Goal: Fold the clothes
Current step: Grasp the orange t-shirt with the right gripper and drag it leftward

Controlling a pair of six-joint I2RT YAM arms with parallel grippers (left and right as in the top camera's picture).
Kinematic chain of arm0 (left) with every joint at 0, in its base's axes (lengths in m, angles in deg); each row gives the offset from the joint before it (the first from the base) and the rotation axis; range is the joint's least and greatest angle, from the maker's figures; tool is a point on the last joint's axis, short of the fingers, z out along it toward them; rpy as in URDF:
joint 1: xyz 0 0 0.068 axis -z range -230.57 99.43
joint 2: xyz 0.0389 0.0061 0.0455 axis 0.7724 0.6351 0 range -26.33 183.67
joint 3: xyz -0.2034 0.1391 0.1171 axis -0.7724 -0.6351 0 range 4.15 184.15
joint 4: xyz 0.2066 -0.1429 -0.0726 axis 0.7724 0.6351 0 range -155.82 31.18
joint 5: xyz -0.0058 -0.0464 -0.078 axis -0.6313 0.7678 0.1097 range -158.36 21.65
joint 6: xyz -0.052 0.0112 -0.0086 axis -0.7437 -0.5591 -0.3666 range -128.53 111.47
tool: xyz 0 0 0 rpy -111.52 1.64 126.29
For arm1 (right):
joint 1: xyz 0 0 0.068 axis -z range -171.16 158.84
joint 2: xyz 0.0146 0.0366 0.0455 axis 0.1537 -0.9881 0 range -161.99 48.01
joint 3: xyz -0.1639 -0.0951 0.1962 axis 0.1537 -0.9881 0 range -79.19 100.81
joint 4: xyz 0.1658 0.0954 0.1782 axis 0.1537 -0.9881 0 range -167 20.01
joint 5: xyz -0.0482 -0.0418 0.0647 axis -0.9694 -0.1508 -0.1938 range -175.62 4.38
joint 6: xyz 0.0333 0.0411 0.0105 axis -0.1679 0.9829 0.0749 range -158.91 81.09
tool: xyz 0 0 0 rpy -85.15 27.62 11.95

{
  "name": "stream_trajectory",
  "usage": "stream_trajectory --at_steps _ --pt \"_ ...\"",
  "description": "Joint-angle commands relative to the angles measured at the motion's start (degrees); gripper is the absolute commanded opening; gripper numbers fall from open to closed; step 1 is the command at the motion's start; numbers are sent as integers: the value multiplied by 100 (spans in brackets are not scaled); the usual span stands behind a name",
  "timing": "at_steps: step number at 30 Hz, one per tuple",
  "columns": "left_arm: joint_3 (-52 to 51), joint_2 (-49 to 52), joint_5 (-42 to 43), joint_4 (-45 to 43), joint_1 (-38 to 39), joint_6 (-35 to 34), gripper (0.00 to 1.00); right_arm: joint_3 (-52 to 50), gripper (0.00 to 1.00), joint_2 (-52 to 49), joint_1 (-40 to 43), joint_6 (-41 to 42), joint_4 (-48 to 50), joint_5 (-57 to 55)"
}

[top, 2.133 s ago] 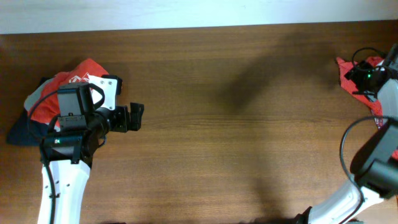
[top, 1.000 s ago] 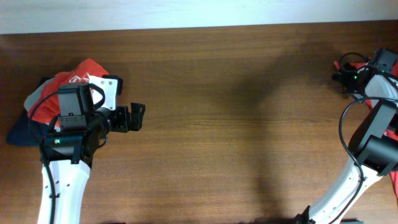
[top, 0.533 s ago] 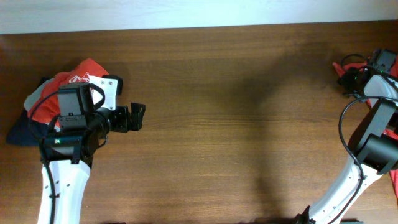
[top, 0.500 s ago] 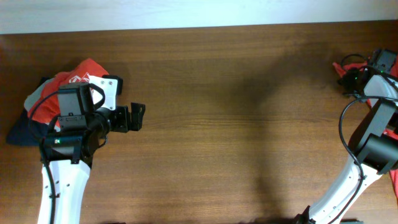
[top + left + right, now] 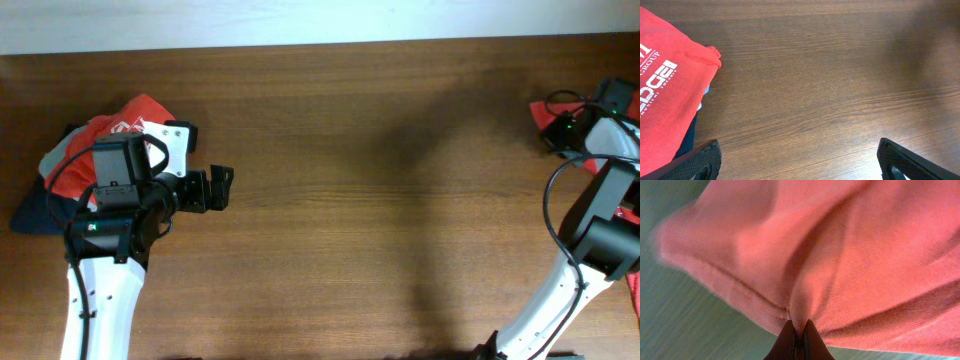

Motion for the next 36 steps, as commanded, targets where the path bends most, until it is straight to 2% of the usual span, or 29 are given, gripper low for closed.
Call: stream_trajectory --at_steps 1,7,20,23,27,29,33,36 --pt "111 0 85 -55 22 -37 99 0 4 527 -619 48 -177 997" --pt "164 0 83 -153 22 -35 99 0 4 675 -1954 50 -625 1714" --pt "647 2 -544 -61 22 -35 99 -2 4 675 -4962 -2 -907 1679" --pt "647 2 -909 208 22 -33 99 -2 4 675 -5880 -282 -1095 1434" --pt "647 2 -1106 474 22 -33 99 -2 5 675 -6432 -643 -1272 1180" --pt "645 4 -1106 601 22 -33 99 -2 9 675 -6607 -914 -1379 1158" --pt "645 20 -1121 767 22 -35 99 0 18 697 -6618 -922 -1591 876" --pt "645 42 -1110 831 22 -37 99 0 38 787 -6387 -920 -1784 881"
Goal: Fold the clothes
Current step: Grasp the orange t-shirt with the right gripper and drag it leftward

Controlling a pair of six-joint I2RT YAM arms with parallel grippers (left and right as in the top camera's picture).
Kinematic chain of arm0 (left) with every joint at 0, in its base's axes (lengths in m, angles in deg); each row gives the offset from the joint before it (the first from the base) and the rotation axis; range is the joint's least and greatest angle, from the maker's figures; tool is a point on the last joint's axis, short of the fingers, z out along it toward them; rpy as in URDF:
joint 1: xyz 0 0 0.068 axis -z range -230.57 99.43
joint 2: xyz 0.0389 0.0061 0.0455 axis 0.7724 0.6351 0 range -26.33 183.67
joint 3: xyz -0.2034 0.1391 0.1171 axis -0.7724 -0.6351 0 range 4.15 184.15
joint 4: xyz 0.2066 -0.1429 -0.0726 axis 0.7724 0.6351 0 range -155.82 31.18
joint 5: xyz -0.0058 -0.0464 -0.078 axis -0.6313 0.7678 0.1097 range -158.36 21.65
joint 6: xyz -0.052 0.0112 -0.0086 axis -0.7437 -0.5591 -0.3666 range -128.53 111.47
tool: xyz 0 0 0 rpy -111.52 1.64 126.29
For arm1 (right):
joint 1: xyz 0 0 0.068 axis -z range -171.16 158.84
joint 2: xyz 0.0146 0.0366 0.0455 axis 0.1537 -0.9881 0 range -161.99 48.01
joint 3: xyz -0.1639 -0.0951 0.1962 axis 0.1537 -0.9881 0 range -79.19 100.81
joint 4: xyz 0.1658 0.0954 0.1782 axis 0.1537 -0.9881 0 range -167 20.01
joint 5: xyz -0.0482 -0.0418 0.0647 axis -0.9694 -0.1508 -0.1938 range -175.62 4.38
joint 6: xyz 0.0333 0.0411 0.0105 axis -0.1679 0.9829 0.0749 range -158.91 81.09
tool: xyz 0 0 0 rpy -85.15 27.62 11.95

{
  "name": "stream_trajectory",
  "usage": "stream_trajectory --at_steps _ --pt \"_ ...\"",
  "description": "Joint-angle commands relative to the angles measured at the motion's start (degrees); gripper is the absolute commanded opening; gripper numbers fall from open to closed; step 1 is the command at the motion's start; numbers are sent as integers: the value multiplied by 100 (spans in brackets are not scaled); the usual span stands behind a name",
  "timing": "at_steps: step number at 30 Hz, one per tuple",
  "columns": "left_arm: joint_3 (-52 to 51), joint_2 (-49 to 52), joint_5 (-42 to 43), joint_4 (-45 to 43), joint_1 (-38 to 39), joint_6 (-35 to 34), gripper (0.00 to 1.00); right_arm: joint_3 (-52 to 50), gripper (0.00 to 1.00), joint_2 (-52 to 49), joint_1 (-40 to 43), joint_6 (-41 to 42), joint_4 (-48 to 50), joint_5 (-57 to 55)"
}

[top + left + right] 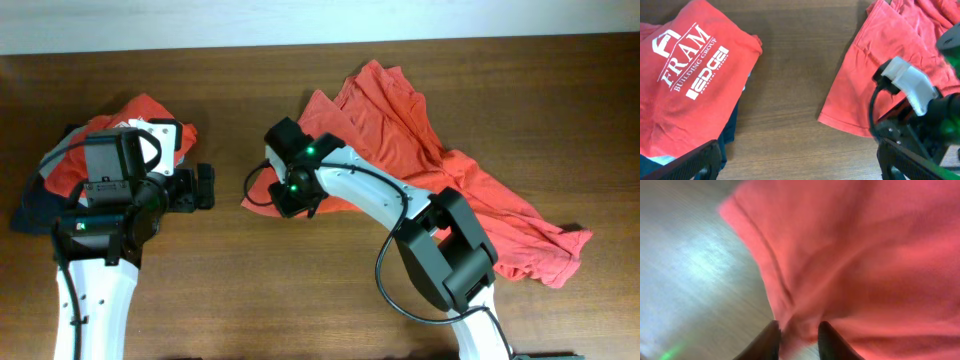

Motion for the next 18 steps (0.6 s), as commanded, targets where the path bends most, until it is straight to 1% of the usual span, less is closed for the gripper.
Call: stream_trajectory --at_steps 1,3,6,8,10,12,14,18 --pt "105 68 -66 79 17 -35 99 2 44 348 455 -90 -192 -236" --pt "105 133 -4 118 17 -35 99 2 57 481 741 -92 -310 -184" --pt "94 313 470 142 20 -35 99 2 71 754 1224 -140 -433 -22" --pt "90 505 870 155 44 -31 99 2 73 962 1587 -341 -507 297" --pt "85 758 1056 181 144 -26 99 2 75 1152 1963 -334 -632 378" --pt "85 1060 1086 221 326 109 98 2 76 1294 2343 -332 -800 376" --pt "85 1443 1082 262 608 280 96 2 77 1375 2708 -332 -1027 376" --pt "85 2256 953 286 1261 428 94 0 77 1401 3381 -334 -1567 374"
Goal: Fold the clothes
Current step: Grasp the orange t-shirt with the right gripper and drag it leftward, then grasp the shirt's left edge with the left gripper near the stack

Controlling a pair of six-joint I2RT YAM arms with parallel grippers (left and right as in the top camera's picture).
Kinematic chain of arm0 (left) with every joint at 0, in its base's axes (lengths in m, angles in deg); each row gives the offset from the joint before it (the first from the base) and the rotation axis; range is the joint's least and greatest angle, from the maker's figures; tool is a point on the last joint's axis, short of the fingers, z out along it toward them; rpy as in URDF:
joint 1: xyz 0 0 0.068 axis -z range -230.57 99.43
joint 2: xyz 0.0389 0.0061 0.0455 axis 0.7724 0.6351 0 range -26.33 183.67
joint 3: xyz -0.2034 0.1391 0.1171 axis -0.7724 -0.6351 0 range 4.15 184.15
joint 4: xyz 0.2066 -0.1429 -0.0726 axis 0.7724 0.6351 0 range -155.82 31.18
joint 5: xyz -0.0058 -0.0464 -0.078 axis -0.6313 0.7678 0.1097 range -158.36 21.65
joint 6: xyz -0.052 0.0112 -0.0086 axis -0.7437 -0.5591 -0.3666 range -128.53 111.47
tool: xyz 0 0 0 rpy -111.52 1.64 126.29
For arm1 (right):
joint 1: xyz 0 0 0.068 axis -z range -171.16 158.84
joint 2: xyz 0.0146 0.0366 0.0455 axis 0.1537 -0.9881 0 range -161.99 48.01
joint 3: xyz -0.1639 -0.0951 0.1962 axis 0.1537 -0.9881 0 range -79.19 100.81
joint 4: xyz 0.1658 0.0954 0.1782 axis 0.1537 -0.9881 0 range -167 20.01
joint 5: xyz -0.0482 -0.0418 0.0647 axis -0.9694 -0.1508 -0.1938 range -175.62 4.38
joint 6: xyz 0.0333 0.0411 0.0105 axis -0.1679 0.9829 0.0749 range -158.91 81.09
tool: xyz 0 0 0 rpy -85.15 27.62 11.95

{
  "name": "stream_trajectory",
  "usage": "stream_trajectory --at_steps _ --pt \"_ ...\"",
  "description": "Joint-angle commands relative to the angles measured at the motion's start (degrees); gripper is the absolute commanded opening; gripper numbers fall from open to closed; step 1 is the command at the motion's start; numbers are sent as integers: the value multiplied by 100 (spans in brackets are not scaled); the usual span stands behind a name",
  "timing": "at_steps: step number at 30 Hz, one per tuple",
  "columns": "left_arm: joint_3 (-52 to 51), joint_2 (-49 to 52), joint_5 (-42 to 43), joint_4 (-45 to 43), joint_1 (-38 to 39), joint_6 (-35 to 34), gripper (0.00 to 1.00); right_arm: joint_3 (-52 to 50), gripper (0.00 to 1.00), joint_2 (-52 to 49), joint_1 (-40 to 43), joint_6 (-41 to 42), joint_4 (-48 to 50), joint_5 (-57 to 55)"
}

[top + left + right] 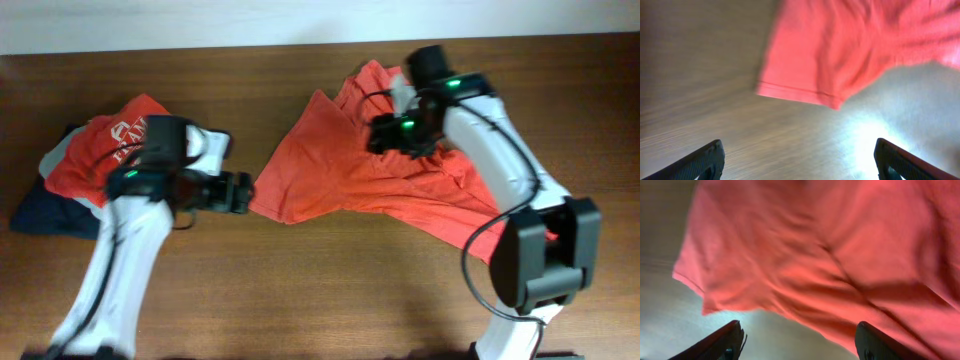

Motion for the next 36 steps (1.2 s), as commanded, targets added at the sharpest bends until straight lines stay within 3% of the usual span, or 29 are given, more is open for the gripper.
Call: stream_trajectory --at_steps 1,6,8,12,16,19,22,26,31,36 --pt "76 730 -20 2 595 262 94 -2 77 81 560 -70 -363 107" --pt "76 1563 -177 -289 1130 264 92 -2 77 81 1213 -72 -734 107" --pt "76 1818 -435 -396 1281 260 84 -2 77 81 1401 -70 -826 107" --pt "76 2096 -522 -625 1432 262 83 -2 77 81 1631 -94 -929 107" --pt "76 2184 -756 -935 1453 262 77 -2 77 81 1690 -94 -933 87" --pt "76 2210 -881 -1156 1453 262 58 -2 77 81 1687 -94 -931 81" --pt "76 2232 -1019 -1228 1453 262 22 -2 77 81 1687 -92 -931 35" --pt "76 2229 -1294 -1174 1453 260 0 -2 77 81 1703 -92 -981 -227" --pt "79 2229 -1917 -935 1436 149 1 -2 78 81 1838 -90 -1150 -404" --pt "116 2037 -2811 -553 1246 -487 1 -2 81 81 2109 -87 -1193 -413"
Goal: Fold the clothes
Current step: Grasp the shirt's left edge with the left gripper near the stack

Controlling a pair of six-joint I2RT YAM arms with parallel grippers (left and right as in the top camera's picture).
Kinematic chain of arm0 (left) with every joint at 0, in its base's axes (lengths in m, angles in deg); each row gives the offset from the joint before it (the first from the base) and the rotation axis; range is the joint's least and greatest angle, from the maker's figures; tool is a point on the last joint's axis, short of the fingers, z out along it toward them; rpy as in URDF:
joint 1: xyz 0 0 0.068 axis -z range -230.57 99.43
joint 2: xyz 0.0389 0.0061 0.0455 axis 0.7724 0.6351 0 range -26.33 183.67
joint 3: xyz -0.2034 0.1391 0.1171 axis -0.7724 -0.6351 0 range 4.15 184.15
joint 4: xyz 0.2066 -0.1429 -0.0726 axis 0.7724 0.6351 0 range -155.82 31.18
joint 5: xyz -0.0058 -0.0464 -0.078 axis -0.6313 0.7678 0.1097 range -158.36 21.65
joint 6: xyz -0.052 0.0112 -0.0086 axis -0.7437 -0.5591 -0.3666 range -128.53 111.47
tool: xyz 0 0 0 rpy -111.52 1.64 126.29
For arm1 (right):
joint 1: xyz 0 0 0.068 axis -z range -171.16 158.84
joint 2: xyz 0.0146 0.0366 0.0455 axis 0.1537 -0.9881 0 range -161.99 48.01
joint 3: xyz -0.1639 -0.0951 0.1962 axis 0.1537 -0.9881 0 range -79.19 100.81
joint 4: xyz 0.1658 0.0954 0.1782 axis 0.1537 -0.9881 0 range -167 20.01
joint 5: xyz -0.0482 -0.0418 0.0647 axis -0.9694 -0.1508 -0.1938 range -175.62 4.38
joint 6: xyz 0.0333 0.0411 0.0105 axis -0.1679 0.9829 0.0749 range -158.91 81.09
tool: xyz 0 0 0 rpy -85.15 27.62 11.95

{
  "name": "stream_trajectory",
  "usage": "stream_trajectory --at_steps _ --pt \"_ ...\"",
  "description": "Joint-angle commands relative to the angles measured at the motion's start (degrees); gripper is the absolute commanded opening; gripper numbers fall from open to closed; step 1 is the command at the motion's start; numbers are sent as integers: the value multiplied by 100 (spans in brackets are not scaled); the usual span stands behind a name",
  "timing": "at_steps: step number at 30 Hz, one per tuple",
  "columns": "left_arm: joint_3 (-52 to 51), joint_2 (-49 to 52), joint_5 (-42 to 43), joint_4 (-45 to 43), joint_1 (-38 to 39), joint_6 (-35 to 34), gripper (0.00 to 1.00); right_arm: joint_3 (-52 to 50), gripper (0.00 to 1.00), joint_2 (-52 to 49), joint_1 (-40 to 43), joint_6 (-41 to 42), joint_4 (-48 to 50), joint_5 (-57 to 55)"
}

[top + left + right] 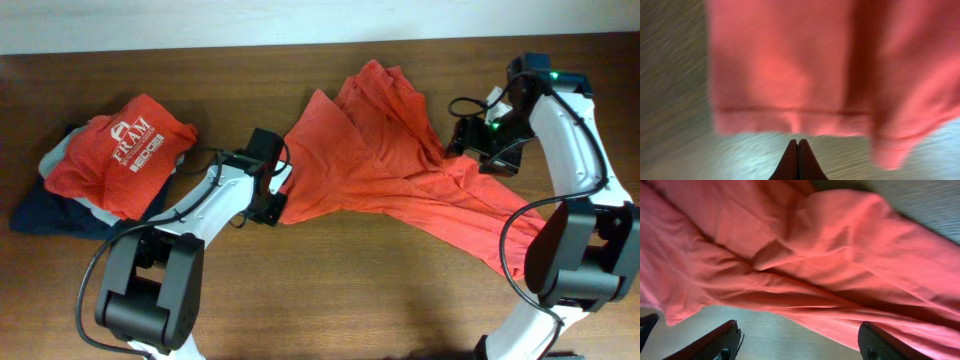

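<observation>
A red-orange garment (380,170) lies crumpled and spread across the middle of the table. My left gripper (275,205) sits at its lower left corner. In the left wrist view the fingers (798,152) are pressed together, shut, and the garment's hem (790,112) runs just beyond their tips with no cloth seen between them. My right gripper (475,143) hovers over the garment's right part. It (800,347) is wide open above the folds of the cloth (830,245), holding nothing.
A stack of folded clothes stands at the far left, a red FRAM shirt (125,150) on top of navy and grey pieces. The garment's tail reaches toward the right table edge (560,260). Bare wood (330,300) fills the front.
My left gripper was open a little left of the garment's hem; now it is shut right at the lower left corner. The right gripper, still open, has moved from the garment's upper middle to its right part.
First the table's middle was bare, my right gripper shut on red cloth at the far right and the left open by the stack. Then the garment lay across the middle, the right fingers parted at its left edge. Later both grippers were open; now the left is shut.
</observation>
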Motion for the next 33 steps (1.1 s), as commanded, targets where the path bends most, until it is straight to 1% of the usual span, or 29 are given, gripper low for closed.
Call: stream_trajectory --at_steps 1,4,5,6,7,9,11,12,16,22,25,26,27,28,29,30,31,33 --pt "118 -192 -796 136 -236 -531 1 2 82 76 262 -61 -76 -138" --pt "120 -424 -732 109 -485 -649 1 0 84 76 376 -61 -146 -138" --pt "120 -492 -581 79 -538 -584 0 0 84 76 396 -61 -151 -138" --pt "122 -551 -208 31 -575 -308 1 -2 84 76 402 -61 -151 -138" --pt "120 -573 190 -2 -586 -70 9 -2 84 76 400 -61 -149 -138" --pt "118 -568 662 -24 -581 66 35 -2 84 76 400 -61 -146 -138" --pt "85 -533 713 -50 -579 33 50 -2 84 76 398 -61 -149 -138" --pt "68 -507 715 -103 -579 -28 53 -2 84 76 398 -61 -149 -138" --pt "0 -323 710 -474 -581 -44 62 -2 84 76 387 -61 -149 -138" --pt "0 144 695 -761 -584 -37 62 -2 84 76 387 -61 -151 -138" --pt "0 339 669 -868 -584 22 62 -2 84 76 389 -61 -151 -138" --pt "0 374 669 -876 -584 28 60 -2 84 76 389 -61 -151 -138" --pt "0 411 667 -876 -584 33 55 -2 84 76 389 -61 -153 -138" --pt "0 428 667 -874 -584 35 49 -2 84 76 389 -61 -153 -138" --pt "0 444 669 -870 -584 46 37 -2 84 76 389 -61 -153 -138" --pt "2 444 664 -859 -584 46 15 -2 84 76 389 -61 -153 -138" --pt "2 439 667 -841 -584 44 1 -2 84 76 389 -63 -153 -138" --pt "39 404 649 -763 -586 42 0 -2 84 76 389 -61 -153 -140"
